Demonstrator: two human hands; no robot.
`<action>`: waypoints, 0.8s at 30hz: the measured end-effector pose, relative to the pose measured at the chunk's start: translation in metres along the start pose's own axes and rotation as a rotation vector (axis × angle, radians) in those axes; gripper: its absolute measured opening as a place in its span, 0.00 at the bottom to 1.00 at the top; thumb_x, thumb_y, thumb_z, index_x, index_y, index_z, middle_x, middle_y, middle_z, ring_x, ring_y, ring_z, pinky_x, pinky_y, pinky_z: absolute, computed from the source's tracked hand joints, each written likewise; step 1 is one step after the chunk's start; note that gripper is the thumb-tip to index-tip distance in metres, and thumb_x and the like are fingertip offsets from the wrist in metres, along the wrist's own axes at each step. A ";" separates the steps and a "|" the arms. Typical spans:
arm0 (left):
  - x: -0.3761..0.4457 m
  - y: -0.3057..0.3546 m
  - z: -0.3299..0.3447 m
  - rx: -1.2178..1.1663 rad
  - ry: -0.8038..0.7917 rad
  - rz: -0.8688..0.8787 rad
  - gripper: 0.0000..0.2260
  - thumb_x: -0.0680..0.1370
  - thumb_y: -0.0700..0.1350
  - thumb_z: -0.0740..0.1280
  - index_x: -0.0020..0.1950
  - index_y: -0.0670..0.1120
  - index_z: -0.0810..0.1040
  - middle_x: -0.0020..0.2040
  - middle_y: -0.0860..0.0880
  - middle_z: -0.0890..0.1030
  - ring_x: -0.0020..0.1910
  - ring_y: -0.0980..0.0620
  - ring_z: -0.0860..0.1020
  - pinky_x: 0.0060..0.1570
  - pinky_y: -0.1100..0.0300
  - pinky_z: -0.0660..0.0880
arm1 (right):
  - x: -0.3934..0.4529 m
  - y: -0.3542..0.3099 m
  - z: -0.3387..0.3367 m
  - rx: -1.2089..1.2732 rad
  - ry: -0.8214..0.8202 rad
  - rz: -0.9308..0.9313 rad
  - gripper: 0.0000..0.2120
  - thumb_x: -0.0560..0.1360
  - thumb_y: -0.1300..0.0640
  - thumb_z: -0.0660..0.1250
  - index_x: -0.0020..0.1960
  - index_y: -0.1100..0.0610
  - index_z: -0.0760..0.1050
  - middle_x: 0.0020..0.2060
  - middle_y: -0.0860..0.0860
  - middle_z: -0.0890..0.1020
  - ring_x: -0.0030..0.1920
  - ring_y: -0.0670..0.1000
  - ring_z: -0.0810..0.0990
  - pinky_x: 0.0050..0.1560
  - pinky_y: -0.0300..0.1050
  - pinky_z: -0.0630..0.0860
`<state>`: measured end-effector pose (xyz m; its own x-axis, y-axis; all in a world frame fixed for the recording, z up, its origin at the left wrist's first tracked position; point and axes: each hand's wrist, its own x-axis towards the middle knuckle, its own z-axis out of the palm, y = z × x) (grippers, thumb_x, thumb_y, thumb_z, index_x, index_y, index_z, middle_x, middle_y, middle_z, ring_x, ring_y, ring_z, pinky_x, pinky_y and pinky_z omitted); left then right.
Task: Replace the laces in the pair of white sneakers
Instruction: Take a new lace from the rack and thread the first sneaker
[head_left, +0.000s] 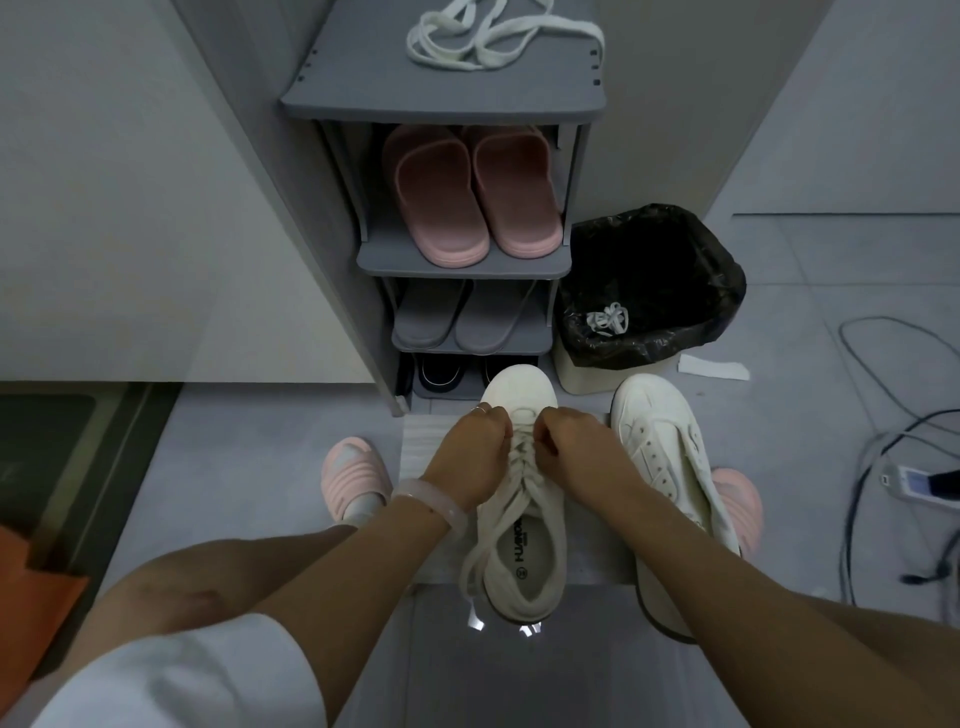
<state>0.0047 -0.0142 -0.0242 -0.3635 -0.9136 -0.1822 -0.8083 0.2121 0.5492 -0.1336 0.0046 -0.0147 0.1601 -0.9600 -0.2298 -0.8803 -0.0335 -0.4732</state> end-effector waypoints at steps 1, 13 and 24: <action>-0.001 0.001 0.000 0.017 -0.006 0.003 0.07 0.78 0.34 0.56 0.51 0.36 0.73 0.51 0.39 0.75 0.49 0.45 0.73 0.43 0.64 0.63 | 0.000 -0.001 0.000 -0.007 0.004 -0.004 0.04 0.75 0.61 0.59 0.47 0.60 0.71 0.43 0.53 0.73 0.45 0.54 0.75 0.41 0.43 0.68; 0.003 -0.008 -0.010 -0.236 0.029 -0.142 0.06 0.79 0.39 0.59 0.51 0.38 0.73 0.46 0.38 0.79 0.44 0.42 0.77 0.45 0.52 0.75 | 0.002 0.007 -0.010 0.207 0.038 0.066 0.05 0.76 0.61 0.63 0.49 0.61 0.75 0.42 0.55 0.81 0.41 0.54 0.79 0.45 0.48 0.76; 0.006 -0.008 0.001 0.027 0.015 -0.029 0.06 0.78 0.39 0.60 0.50 0.40 0.74 0.51 0.44 0.75 0.50 0.46 0.74 0.45 0.58 0.68 | 0.011 0.002 -0.005 -0.043 -0.009 0.032 0.07 0.77 0.58 0.59 0.50 0.60 0.73 0.47 0.55 0.78 0.46 0.55 0.77 0.45 0.46 0.71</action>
<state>0.0088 -0.0209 -0.0307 -0.3333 -0.9244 -0.1855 -0.8307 0.1949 0.5214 -0.1358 -0.0072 -0.0141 0.1358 -0.9581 -0.2521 -0.9032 -0.0151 -0.4290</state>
